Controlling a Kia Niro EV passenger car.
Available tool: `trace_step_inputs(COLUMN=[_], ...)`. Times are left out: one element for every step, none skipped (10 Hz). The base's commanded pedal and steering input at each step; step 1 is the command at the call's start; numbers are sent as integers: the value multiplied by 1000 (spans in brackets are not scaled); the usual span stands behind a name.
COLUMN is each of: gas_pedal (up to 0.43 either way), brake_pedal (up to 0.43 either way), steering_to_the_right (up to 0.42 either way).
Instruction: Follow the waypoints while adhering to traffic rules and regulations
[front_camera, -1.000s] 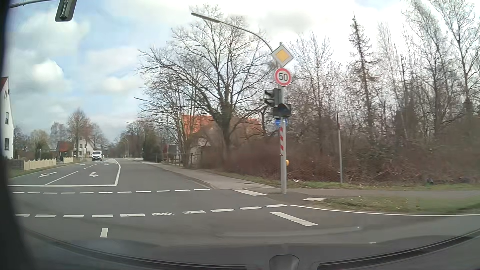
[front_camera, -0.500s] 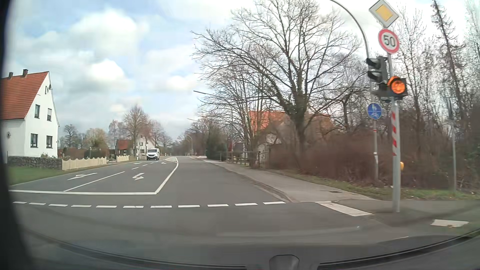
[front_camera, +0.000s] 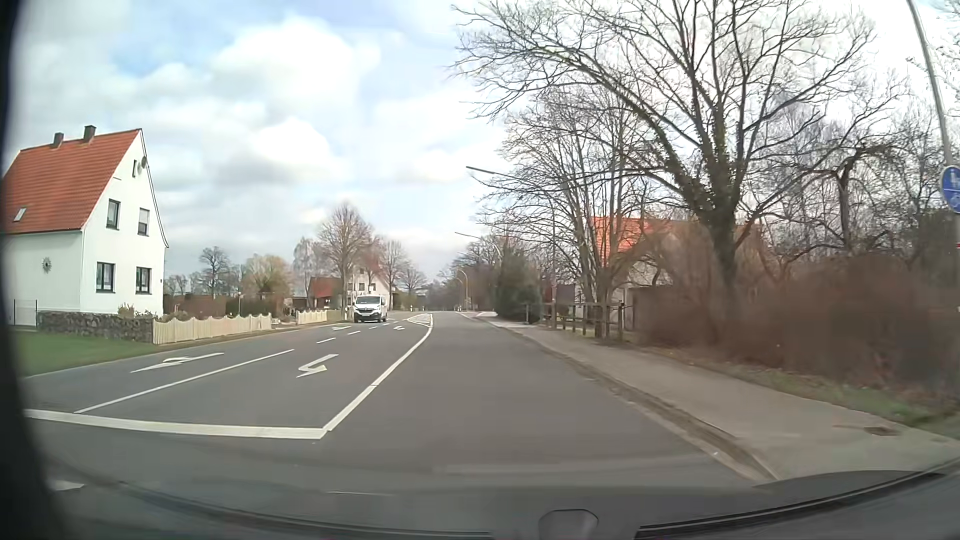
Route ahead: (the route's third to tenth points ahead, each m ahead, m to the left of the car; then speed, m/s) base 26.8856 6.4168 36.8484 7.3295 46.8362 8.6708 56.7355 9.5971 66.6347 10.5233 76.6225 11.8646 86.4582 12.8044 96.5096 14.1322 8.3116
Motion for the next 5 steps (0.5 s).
trace_step_inputs(gas_pedal=[398, 398, 398, 398, 398], brake_pedal=[0, 0, 0, 0, 0], steering_to_the_right=[-71, -60, -49, -35, -24])
